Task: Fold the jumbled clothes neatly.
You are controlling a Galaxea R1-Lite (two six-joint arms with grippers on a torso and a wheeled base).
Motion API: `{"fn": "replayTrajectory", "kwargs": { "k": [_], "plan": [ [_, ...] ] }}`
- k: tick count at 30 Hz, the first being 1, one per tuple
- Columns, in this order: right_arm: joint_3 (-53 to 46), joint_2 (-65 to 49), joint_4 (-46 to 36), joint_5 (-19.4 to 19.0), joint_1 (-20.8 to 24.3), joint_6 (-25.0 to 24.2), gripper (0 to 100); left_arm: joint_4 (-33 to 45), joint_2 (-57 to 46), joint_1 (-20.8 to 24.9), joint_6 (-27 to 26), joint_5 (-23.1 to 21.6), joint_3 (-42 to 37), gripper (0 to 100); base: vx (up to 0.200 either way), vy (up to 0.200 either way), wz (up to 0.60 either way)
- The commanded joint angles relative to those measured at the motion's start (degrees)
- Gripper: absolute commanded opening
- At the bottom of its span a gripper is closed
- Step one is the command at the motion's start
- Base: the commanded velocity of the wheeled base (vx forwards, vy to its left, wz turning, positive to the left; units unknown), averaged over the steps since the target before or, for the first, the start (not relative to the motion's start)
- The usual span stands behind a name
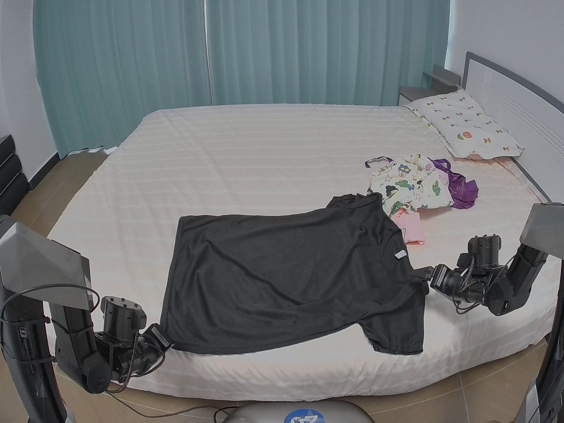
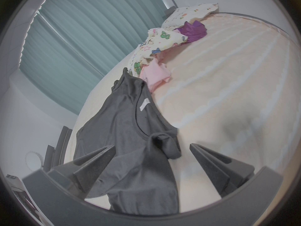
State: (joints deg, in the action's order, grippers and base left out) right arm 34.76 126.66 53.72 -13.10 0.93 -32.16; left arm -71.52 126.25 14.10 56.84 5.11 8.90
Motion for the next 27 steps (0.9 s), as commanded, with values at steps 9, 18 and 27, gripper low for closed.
{"fn": "replayTrajectory", "kwargs": {
  "k": [9,18,27],
  "plan": [
    [-20.6,-5.99,0.5,-1.75,7.07,-3.17,100,-0.02,-0.03,-0.48,0.02,-0.01,-0.02,0,0.0,0.0,0.0],
    [-21.22,-3.44,1.38,-1.13,11.03,-5.11,100,-0.02,-0.21,-0.57,0.11,-0.01,-0.02,0,0.0,0.0,0.0],
    [-17.62,-1.06,1.74,0.01,11.38,-5.37,100,-0.02,-0.03,-0.57,0.11,-0.01,0.07,0,0.0,0.0,0.0]
  ]
}}
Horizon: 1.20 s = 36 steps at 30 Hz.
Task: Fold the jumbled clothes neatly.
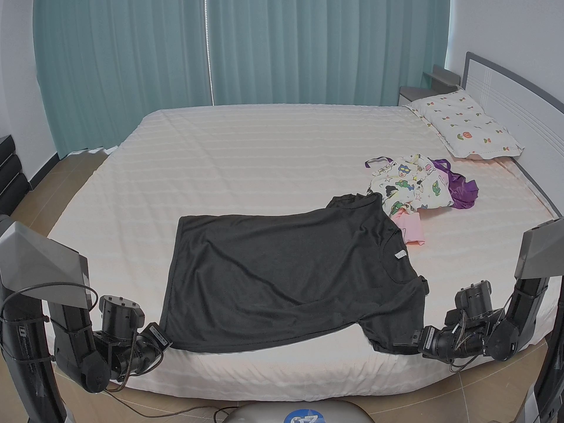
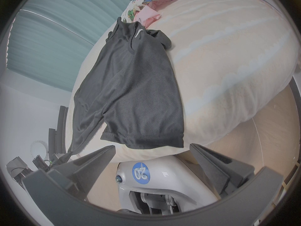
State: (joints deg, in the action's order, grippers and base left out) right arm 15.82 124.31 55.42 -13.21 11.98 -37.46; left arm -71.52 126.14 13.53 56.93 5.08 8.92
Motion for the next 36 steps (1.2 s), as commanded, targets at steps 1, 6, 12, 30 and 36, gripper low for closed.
{"fn": "replayTrajectory", "kwargs": {
  "k": [1,6,12,30,36],
  "plan": [
    [1.32,1.29,0.04,0.12,0.32,-0.16,100,-0.02,0.07,0.0,0.02,0.01,0.04,0,0.0,0.0,0.0],
    [2.72,2.17,0.04,0.56,0.5,-1.91,100,-0.02,0.07,-0.52,-0.06,0.01,0.22,0,0.0,0.0,0.0],
    [3.42,3.31,0.13,2.84,0.94,-1.83,0,-0.02,-0.01,-0.88,0.02,-0.07,0.31,0,0.0,0.0,0.0],
    [-8.44,-6.8,0.39,3.2,-4.42,2.48,0,-0.02,-3.62,-1.58,-0.33,-0.07,-0.31,0,0.0,0.0,0.0],
    [-12.84,-8.29,0.48,1.96,-8.03,7.14,0,0.07,-4.67,-1.84,-2.79,0.01,-1.72,0,0.0,0.0,0.0]
  ]
}}
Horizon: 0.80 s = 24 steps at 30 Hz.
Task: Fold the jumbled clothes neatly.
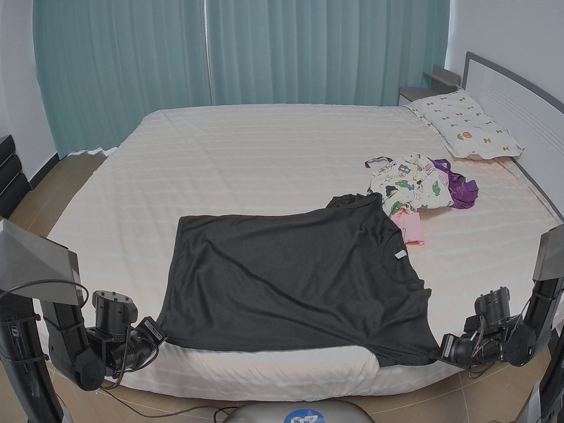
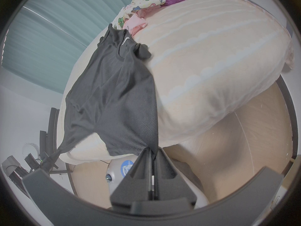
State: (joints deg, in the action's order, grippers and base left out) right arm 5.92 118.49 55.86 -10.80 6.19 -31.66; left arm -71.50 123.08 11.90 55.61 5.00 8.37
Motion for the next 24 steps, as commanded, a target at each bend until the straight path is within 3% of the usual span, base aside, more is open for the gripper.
{"fn": "replayTrajectory", "kwargs": {
  "k": [1,6,24],
  "plan": [
    [-3.46,-2.39,0.04,-0.45,-2.33,1.6,0,0.04,-1.7,-0.12,-2.53,0.1,-1.7,0,0.0,0.0,0.0],
    [-4.96,-2.39,0.48,-0.62,-2.15,1.69,0,0.04,-2.93,-0.03,-8.5,0.19,-4.77,0,0.0,0.0,0.0],
    [-5.92,-4.06,-0.05,-0.19,-0.92,1.78,0,2.15,-1.88,0.67,-14.83,2.3,-8.2,0,0.0,0.0,0.0]
  ]
}}
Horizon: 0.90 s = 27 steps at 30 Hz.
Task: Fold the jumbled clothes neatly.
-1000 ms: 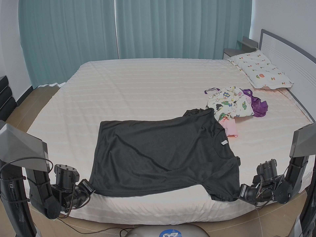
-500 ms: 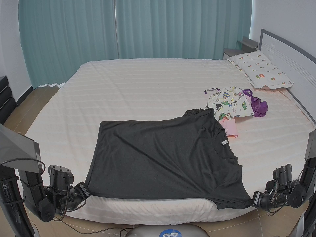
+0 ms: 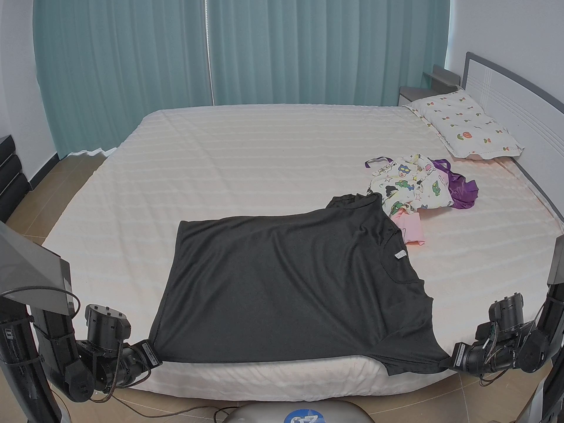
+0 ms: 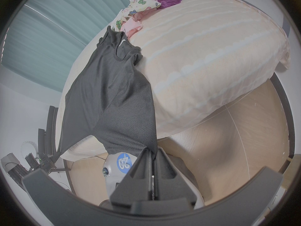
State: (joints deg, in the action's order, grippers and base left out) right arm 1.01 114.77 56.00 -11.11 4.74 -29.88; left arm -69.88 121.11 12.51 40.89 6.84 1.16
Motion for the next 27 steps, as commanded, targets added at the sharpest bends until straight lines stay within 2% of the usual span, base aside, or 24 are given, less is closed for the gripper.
{"fn": "replayTrajectory", "kwargs": {
  "k": [1,13,19,27],
  "plan": [
    [-1.01,-0.34,-0.54,0.21,0.62,0.08,0,1.23,0.09,0.06,-0.55,0.9,-0.98,0,0.0,0.0,0.0],
    [-1.01,-3.42,-5.2,0.38,-0.08,2.28,0,10.02,-5.1,0.24,-3.09,0.98,-0.98,0,0.0,0.0,0.0],
    [-1.01,-6.58,-9.33,0.47,-0.61,3.25,0,15.21,-6.33,2.96,-3.27,0.98,-0.98,0,0.0,0.0,0.0],
    [-1.01,-11.15,-15.84,0.47,-2.98,8.26,0,24.79,-11.16,3.84,-5.38,0.9,-0.98,0,0.0,0.0,0.0]
  ]
}}
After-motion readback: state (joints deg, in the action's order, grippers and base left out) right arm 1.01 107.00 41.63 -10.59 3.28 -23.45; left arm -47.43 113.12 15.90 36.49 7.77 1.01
